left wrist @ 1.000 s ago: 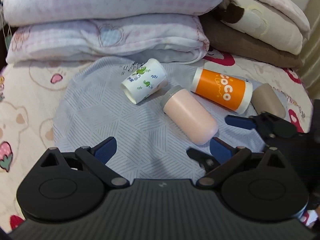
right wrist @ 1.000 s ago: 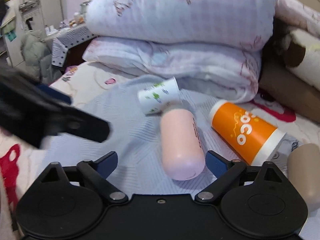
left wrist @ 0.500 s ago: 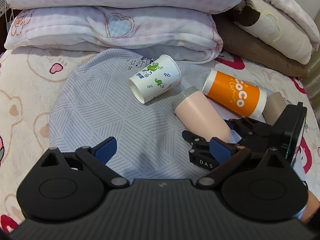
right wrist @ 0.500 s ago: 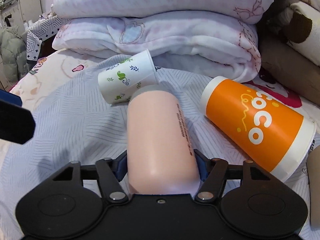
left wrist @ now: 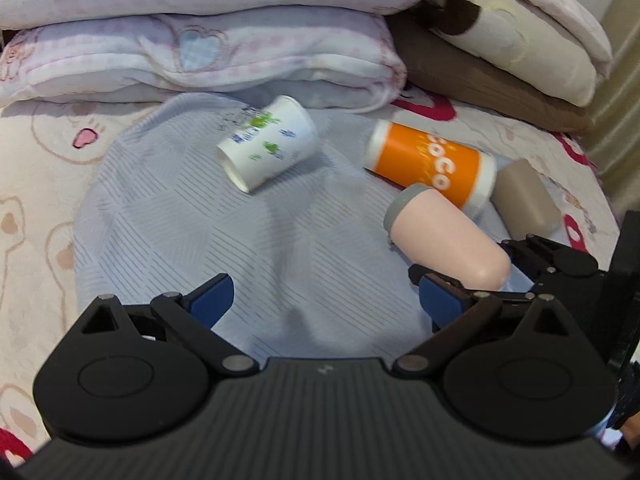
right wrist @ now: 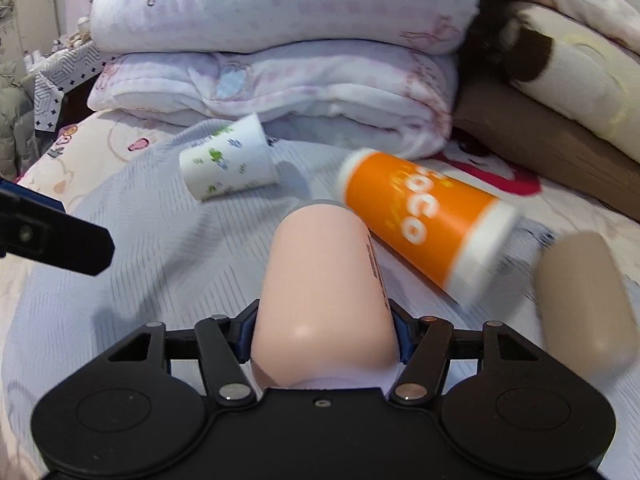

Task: Flip cup upright
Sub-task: 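Lift the pink cup with the right tool while the left tool moves beside its base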

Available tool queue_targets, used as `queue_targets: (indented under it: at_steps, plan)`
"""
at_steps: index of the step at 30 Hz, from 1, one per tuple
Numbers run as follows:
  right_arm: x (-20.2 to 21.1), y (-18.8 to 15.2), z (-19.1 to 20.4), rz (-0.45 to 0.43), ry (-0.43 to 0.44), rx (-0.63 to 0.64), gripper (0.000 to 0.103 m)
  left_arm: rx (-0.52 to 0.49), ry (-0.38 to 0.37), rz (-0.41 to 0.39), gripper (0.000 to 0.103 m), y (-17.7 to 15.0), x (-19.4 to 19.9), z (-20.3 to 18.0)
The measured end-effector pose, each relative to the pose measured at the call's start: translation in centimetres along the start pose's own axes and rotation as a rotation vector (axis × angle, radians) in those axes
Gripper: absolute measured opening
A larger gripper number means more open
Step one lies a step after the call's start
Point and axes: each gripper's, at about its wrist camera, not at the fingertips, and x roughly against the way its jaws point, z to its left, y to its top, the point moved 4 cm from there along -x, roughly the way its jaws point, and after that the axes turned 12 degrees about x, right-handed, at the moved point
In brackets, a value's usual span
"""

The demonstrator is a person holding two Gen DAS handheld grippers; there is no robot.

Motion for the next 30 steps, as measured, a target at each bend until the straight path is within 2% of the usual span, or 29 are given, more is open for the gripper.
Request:
queue_targets:
  at_steps: [5,8,14,18,24,28,30]
  plan:
    - [2.7,-1.9,-0.9,0.058,-0.014,0.0,0.067,-0.007,-0.054,0.037,0.1,-1.8,0.3,-1.6]
    - [4.2,-3.3,-1.3,0.08,0.01,-0.035,0.067,-0.004,-0.086,0.059,0.1,-2.8,0.6,-2.6]
    - [5.8,-6.3,-1.4,0.108,0.052,-0.097,0.067,-0.024,-0.104,0.043,0.1,-4.3,1.7,-4.1]
    - [5.5,-7.5,-1.1,0.124,0.054,-0.076,0.067,-0.021,-0.122,0.063,0.1,-5.4,1.7,-4.3]
    - [4.2,-8.4,-0.2,0.155,0.064,-0.026,0.067,-0.073,-0.093,0.076,0.1,-6.7,0.6,-4.8]
    - [4.0,-8.8,-0.2,0.19,0.119,-0.047,0.068,-0.041,-0.111,0.124,0.1,-7.0,-0.7,-4.6]
    - [4.5,-8.8,-0.3,0.191,0.141,-0.051,0.076,-0.031,-0.115,0.141,0.1,-7.2,-1.3,-4.5]
